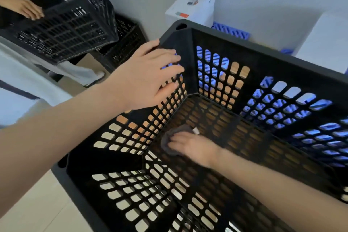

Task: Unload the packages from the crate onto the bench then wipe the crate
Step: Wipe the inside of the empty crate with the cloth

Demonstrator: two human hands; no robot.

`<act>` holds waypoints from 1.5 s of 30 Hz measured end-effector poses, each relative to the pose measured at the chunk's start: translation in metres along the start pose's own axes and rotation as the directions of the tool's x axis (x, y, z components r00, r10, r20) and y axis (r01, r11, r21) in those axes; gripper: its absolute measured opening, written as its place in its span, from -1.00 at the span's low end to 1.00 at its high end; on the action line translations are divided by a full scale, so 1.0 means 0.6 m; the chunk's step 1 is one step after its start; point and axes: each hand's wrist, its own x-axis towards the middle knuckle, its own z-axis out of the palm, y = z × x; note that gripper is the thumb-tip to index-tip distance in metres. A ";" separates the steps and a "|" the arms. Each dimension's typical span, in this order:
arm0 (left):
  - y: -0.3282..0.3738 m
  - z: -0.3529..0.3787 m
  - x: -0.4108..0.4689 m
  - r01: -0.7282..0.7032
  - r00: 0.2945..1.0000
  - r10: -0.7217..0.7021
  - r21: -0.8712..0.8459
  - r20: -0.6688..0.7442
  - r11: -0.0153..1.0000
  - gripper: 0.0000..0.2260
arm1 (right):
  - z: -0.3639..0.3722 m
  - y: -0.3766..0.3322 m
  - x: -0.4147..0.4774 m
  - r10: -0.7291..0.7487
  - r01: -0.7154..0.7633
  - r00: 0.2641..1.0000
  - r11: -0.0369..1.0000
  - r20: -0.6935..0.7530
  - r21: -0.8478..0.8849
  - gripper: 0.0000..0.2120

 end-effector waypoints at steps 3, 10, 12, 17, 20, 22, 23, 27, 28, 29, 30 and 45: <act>0.000 0.001 0.000 -0.002 1.000 0.002 -0.002 -0.010 1.000 -0.58 | -0.040 0.069 -0.001 0.183 -0.185 0.981 0.983 -0.063 -0.019 -0.52; -0.004 0.004 0.004 -0.017 0.999 0.017 -0.010 -0.047 1.000 -0.60 | -0.060 0.118 0.024 0.520 -0.527 0.777 0.846 -0.356 0.085 -0.39; -0.004 0.007 0.006 -0.016 0.998 0.015 -0.013 -0.057 1.000 -0.61 | -0.036 0.097 0.031 0.505 -0.525 0.751 0.847 -0.425 0.079 -0.43; -0.003 0.006 0.007 -0.011 0.998 0.009 -0.030 -0.066 0.999 -0.60 | 0.007 0.057 0.042 0.549 -0.561 0.743 0.823 -0.382 0.093 -0.51; -0.002 0.007 0.007 -0.006 0.998 0.004 -0.033 -0.063 0.999 -0.60 | 0.024 -0.001 0.036 0.335 -0.355 0.883 0.935 -0.328 -0.003 -0.54; -0.003 0.006 0.007 0.000 0.998 -0.002 -0.032 -0.063 0.999 -0.60 | 0.049 -0.044 0.021 0.208 -0.224 0.946 0.974 -0.247 -0.039 -0.52; -0.003 0.006 0.007 0.002 0.998 -0.003 -0.032 -0.061 0.999 -0.60 | 0.063 -0.062 0.012 0.159 -0.171 0.965 0.984 -0.211 -0.041 -0.53; -0.003 0.005 0.009 0.001 0.999 -0.002 -0.034 -0.049 0.999 -0.59 | 0.080 -0.087 -0.020 -0.021 0.026 0.994 0.999 -0.107 0.041 -0.61; -0.004 0.005 0.009 0.001 0.999 -0.002 -0.033 -0.047 0.999 -0.59 | 0.067 -0.081 -0.024 -0.015 0.027 0.995 0.993 -0.101 0.118 -0.59; -0.003 0.004 0.009 0.001 0.999 -0.003 -0.032 -0.045 1.000 -0.59 | 0.047 -0.074 -0.027 0.026 -0.008 0.996 0.980 -0.089 0.199 -0.55; -0.004 0.004 0.008 0.003 0.999 -0.004 -0.031 -0.042 1.000 -0.59 | 0.024 -0.064 -0.025 0.096 -0.061 0.987 0.964 -0.125 0.260 -0.52; -0.008 0.010 0.011 -0.001 1.000 0.000 -0.027 -0.024 1.000 -0.56 | 0.009 0.049 -0.003 0.562 -0.557 0.748 0.821 -0.354 0.126 -0.48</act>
